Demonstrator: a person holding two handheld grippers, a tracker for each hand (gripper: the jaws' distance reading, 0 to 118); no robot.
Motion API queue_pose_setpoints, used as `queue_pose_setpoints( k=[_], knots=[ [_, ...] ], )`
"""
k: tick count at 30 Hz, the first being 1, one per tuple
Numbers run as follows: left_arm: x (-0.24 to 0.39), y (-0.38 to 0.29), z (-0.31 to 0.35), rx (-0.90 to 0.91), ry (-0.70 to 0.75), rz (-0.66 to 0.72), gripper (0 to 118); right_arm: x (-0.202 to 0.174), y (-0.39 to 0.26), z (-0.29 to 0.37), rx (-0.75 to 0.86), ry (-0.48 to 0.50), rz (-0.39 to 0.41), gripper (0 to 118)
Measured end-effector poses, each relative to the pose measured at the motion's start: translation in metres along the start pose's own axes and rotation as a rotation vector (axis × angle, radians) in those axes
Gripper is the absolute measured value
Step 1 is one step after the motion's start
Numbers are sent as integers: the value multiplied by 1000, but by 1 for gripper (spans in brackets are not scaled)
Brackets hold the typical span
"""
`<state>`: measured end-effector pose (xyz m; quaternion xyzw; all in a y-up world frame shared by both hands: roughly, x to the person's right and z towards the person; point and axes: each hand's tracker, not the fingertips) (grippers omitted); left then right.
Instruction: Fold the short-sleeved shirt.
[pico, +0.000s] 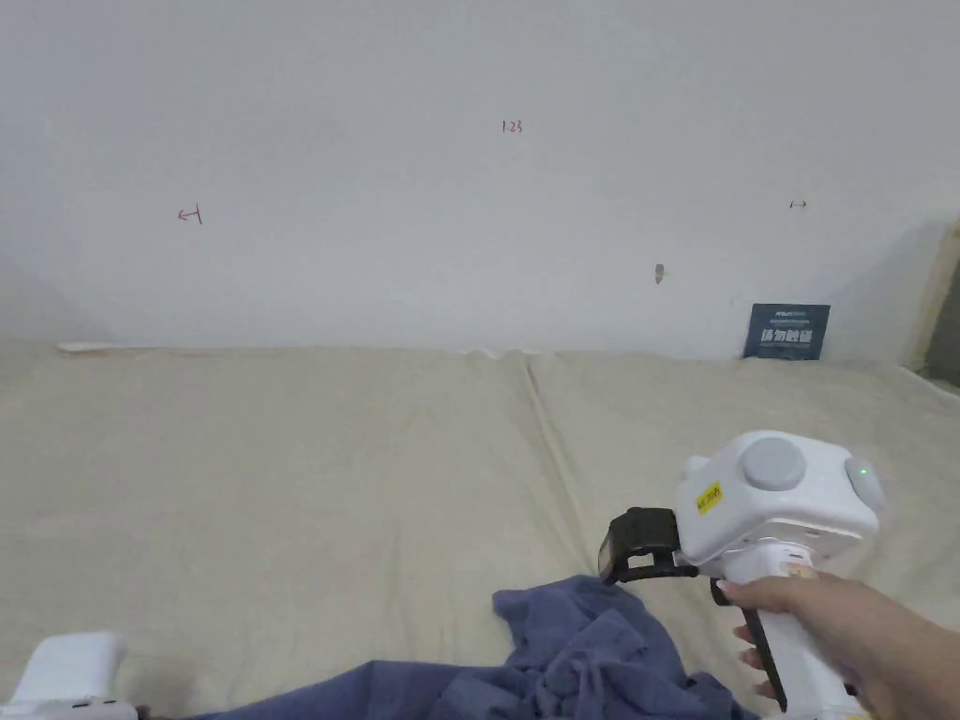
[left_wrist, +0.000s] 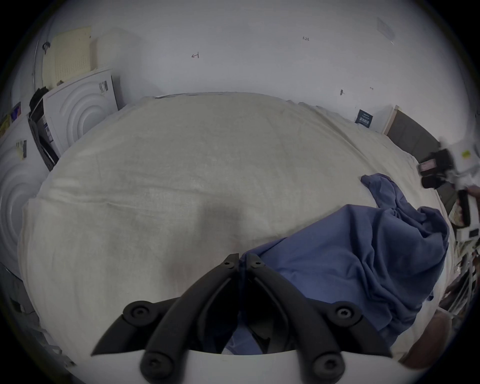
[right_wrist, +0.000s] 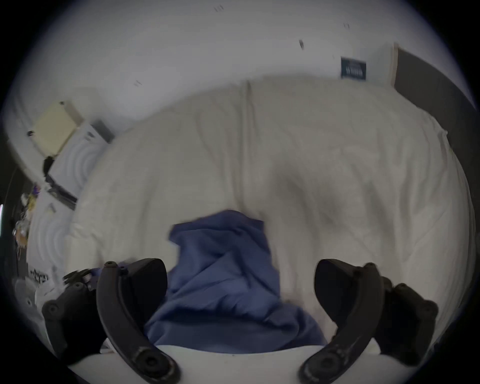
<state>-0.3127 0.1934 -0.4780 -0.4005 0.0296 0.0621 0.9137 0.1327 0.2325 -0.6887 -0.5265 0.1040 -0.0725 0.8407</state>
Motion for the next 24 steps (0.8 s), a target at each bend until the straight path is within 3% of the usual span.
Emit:
queue_pose_setpoints(
  k=[2, 8, 9, 10, 12, 14, 19, 24],
  knots=[
    [-3, -1, 2, 2, -3, 5, 3, 4, 6, -23, -52, -23, -32, 114],
    [-11, -7, -4, -31, -13, 25, 3, -2, 13, -61, -78, -47, -25, 113],
    [-11, -8, -6, -38, -9, 12, 3, -2, 14, -65, -92, -49, -15, 108],
    [-10, -9, -7, -44, -6, 4, 3, -6, 12, -65, -108, -69, 2, 88],
    [-9, -11, -10, -56, -8, 1, 3, -11, 12, -60, -85, -200, 91, 52],
    [-10, -12, -10, -59, -12, 16, 3, -10, 13, -47, -58, -135, 80, 2],
    [-10, -9, -6, -63, -13, 35, 3, 11, 8, -10, 5, -15, -48, 2],
    [-4, 4, 17, -35, 0, 12, 3, 20, 3, 43, 61, 6, -23, 2]
  ],
)
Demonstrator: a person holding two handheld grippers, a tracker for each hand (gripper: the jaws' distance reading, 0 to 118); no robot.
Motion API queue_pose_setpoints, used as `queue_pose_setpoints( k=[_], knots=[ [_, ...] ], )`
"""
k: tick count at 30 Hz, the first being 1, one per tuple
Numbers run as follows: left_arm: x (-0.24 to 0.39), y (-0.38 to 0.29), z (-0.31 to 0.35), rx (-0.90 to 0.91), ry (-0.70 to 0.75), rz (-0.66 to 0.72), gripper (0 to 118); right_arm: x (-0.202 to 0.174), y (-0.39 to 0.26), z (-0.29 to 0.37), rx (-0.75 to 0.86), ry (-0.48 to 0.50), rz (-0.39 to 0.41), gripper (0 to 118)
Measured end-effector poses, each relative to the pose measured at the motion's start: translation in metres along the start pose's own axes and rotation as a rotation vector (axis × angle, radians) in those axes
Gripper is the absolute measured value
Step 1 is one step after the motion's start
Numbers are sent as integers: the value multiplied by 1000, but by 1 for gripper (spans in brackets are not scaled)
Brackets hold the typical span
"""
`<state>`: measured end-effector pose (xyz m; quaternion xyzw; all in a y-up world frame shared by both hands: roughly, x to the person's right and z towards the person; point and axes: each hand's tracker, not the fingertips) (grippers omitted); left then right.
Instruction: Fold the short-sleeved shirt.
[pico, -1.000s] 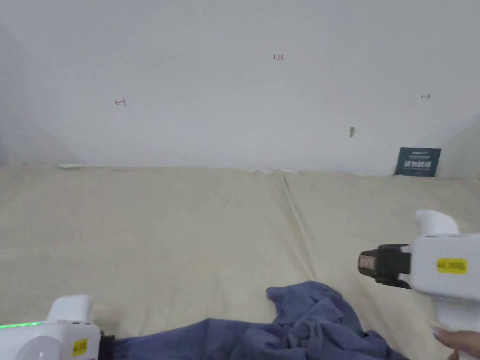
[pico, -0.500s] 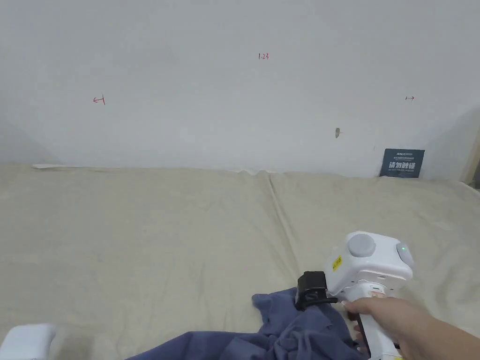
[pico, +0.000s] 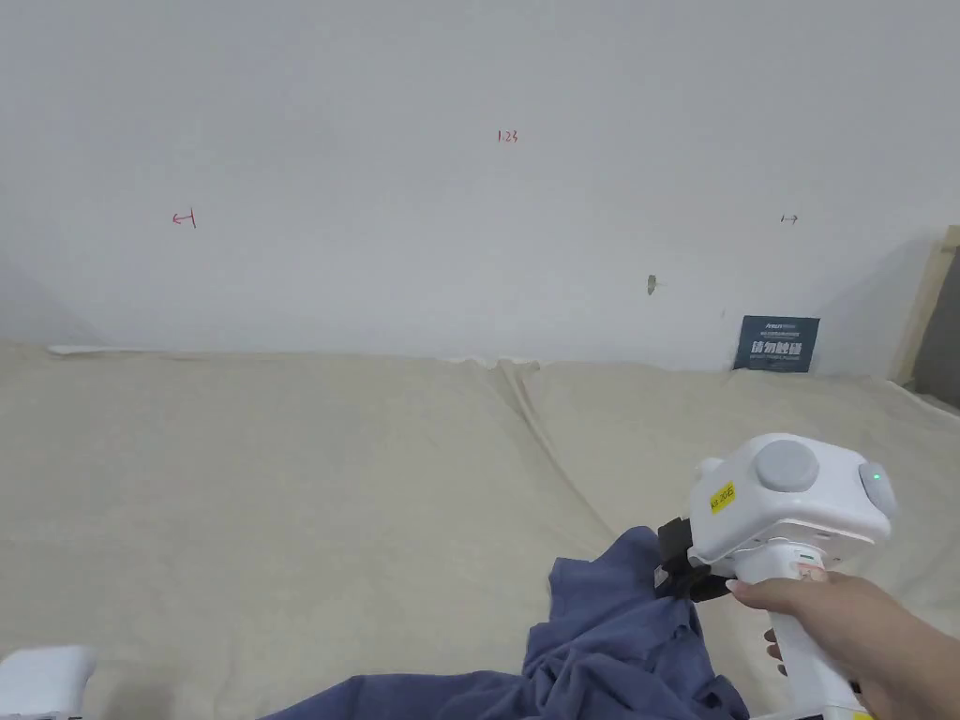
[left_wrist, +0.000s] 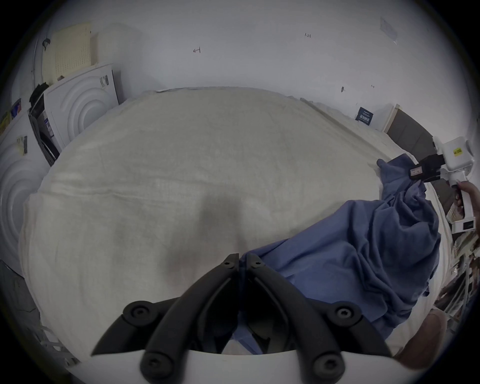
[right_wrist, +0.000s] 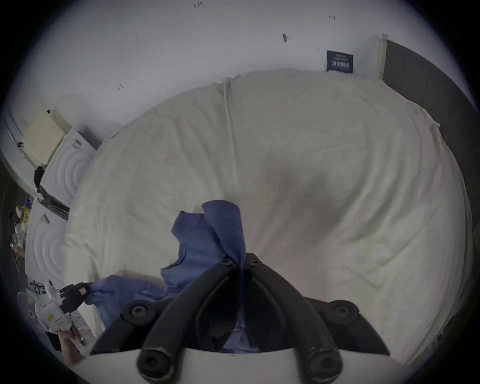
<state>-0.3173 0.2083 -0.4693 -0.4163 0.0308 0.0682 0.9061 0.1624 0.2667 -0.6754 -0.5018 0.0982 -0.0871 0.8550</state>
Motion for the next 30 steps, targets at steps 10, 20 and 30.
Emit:
queue_pose_setpoints(
  k=[10, 20, 30],
  knots=[
    [11, 54, 86, 131, -20, -51, 3, -4, -13, 154, 216, 33, 69, 2],
    [33, 138, 210, 314, -37, -154, 3, -10, 9, 313, 434, -3, 120, 2],
    [48, 222, 267, 449, -24, -145, 3, -47, 67, 380, 631, -154, 174, 2]
  ],
)
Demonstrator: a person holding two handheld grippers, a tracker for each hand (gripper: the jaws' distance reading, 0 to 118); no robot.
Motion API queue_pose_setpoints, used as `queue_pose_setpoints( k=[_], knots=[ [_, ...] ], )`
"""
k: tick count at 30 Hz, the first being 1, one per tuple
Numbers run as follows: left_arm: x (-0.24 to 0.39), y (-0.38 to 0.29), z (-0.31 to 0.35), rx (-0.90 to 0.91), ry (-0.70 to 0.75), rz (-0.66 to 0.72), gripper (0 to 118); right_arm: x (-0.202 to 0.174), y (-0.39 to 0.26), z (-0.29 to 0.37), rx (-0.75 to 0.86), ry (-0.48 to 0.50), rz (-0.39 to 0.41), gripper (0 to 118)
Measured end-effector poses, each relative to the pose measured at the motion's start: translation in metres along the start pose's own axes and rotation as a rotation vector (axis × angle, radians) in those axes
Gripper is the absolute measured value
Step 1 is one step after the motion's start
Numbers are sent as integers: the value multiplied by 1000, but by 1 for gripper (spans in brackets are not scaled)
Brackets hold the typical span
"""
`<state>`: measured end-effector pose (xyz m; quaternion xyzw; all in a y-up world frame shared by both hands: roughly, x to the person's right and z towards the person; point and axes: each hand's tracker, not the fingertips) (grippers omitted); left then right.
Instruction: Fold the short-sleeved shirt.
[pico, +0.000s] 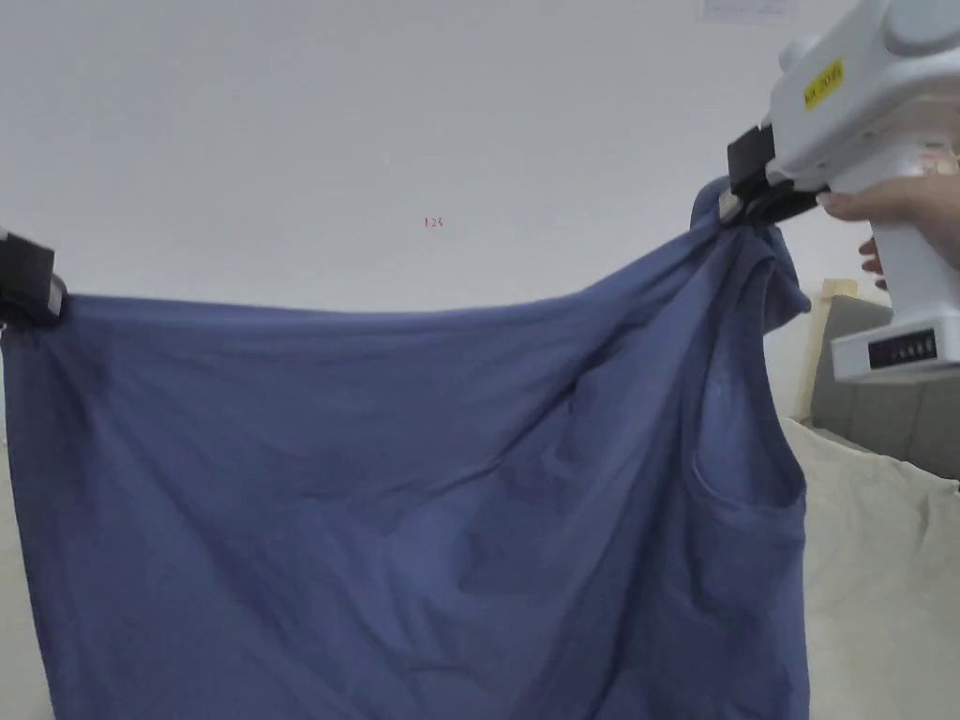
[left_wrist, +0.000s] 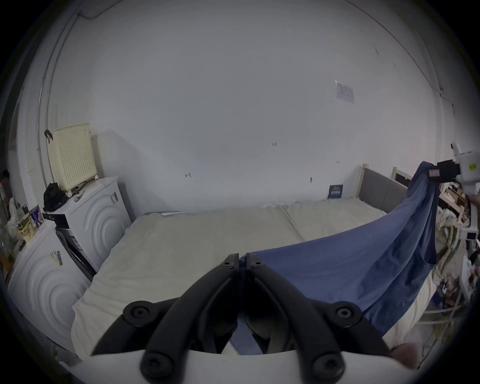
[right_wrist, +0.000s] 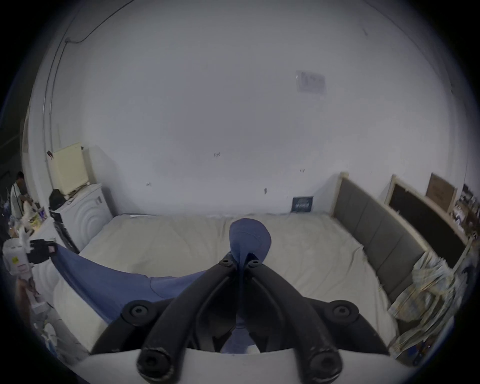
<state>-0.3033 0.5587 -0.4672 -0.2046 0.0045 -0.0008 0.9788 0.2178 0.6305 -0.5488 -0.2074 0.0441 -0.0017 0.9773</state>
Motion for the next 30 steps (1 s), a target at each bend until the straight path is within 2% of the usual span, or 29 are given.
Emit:
queue_pose_setpoints(
  k=[3, 7, 8, 11, 12, 18, 21, 24, 26, 30],
  knots=[
    [-1, 21, -11, 27, 7, 30, 3, -13, 27, -13, 12, 5, 11, 2],
    [-11, 56, -36, 76, 48, 26, 3, -27, 58, -29, 98, -37, 17, 2],
    [-13, 65, -40, 98, 56, 35, 3, -41, 44, -11, 131, -67, 14, 2],
    [-17, 88, -48, 158, 85, 51, 3, -55, 56, -11, 165, -70, 23, 2],
    [-18, 95, -51, 186, 100, 53, 3, -49, 75, -34, 163, -74, 26, 2],
    [-22, 105, -62, 290, 142, 39, 3, -64, 83, -56, 208, -93, 67, 2],
    [-16, 82, -73, 311, 213, 8, 3, -67, 60, -73, 211, -70, 67, 2],
    [-12, 46, -87, 285, 198, -12, 3, -68, 18, -94, 147, -61, 35, 2],
    [-6, 13, -96, 218, 162, -28, 3, -67, -18, -107, 83, -42, 54, 2],
    [6, -67, -111, 74, 81, -43, 3, -58, -103, -122, -41, 42, 36, 2]
  ],
)
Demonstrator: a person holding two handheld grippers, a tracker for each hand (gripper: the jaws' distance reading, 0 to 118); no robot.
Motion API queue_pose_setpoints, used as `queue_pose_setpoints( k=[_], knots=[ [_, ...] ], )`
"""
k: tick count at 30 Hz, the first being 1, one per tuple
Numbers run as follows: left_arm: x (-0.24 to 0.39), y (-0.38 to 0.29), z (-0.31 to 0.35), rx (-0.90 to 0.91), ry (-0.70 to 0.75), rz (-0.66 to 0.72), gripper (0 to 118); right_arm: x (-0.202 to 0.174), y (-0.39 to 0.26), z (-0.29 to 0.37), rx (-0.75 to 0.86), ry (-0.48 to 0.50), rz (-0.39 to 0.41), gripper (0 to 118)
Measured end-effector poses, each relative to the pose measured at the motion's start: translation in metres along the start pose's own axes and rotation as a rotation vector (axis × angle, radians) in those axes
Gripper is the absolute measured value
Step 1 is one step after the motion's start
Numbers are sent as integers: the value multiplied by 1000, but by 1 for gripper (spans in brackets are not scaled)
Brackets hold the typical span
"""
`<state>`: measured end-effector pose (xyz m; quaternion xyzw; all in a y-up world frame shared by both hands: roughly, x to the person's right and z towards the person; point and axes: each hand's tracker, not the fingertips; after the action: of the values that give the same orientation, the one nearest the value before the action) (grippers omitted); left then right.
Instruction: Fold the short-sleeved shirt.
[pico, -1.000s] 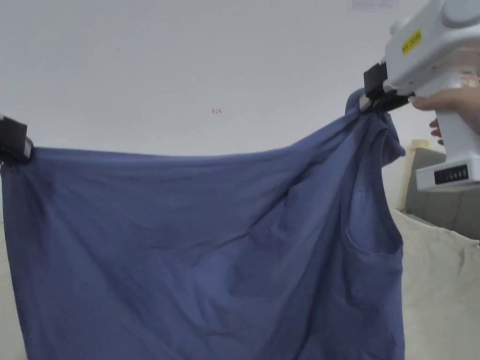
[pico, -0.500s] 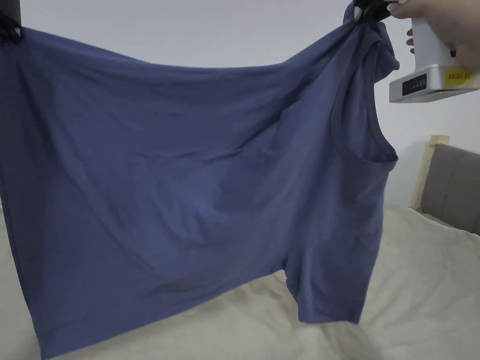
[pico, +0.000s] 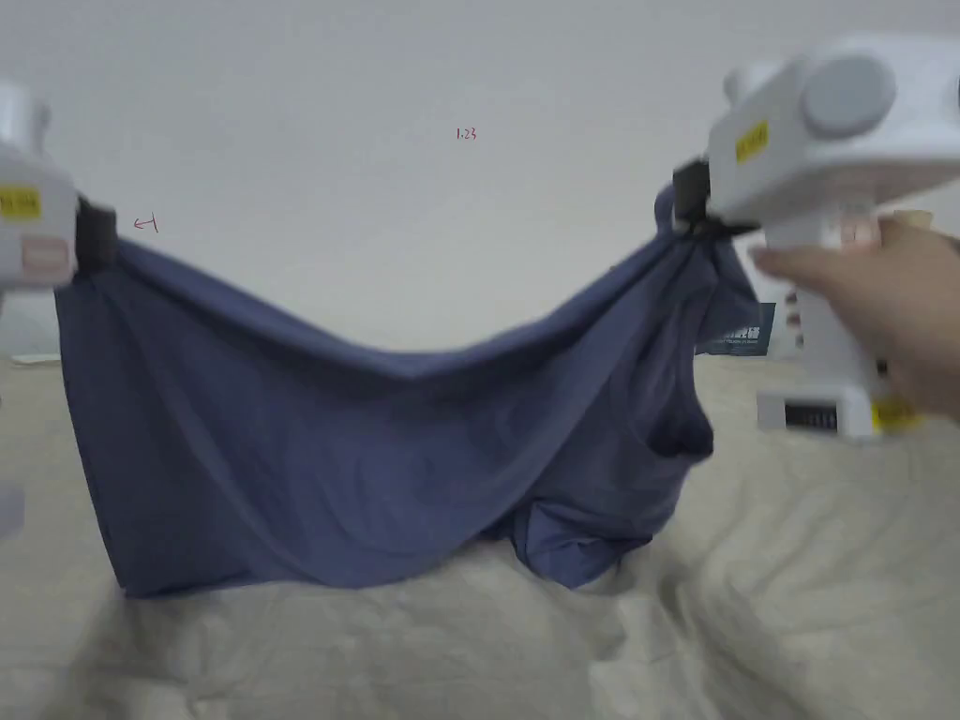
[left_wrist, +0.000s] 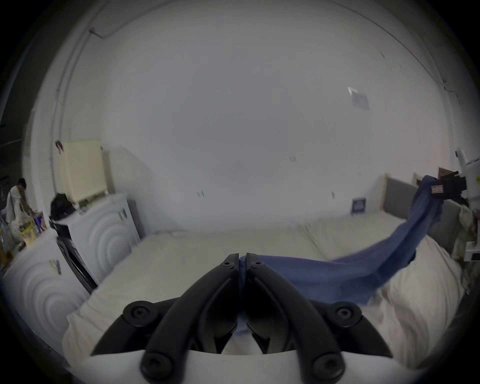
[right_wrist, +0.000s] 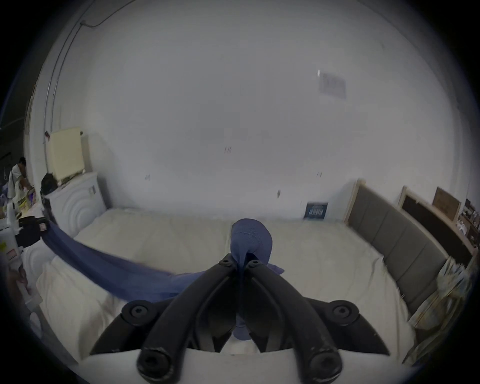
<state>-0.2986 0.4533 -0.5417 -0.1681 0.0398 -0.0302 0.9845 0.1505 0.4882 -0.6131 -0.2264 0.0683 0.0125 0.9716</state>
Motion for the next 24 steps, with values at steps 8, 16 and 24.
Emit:
queue_pose_setpoints(
  k=[8, 16, 24],
  knots=[
    [31, -154, 50, -177, -144, 23, 3, 10, -168, 32, -98, 72, 0, 2],
    [20, -211, 147, -91, -143, 86, 3, 30, -248, 143, -52, 153, -84, 2],
    [6, -196, 243, 61, -120, 129, 3, 37, -247, 233, 36, 179, -89, 2]
  ],
)
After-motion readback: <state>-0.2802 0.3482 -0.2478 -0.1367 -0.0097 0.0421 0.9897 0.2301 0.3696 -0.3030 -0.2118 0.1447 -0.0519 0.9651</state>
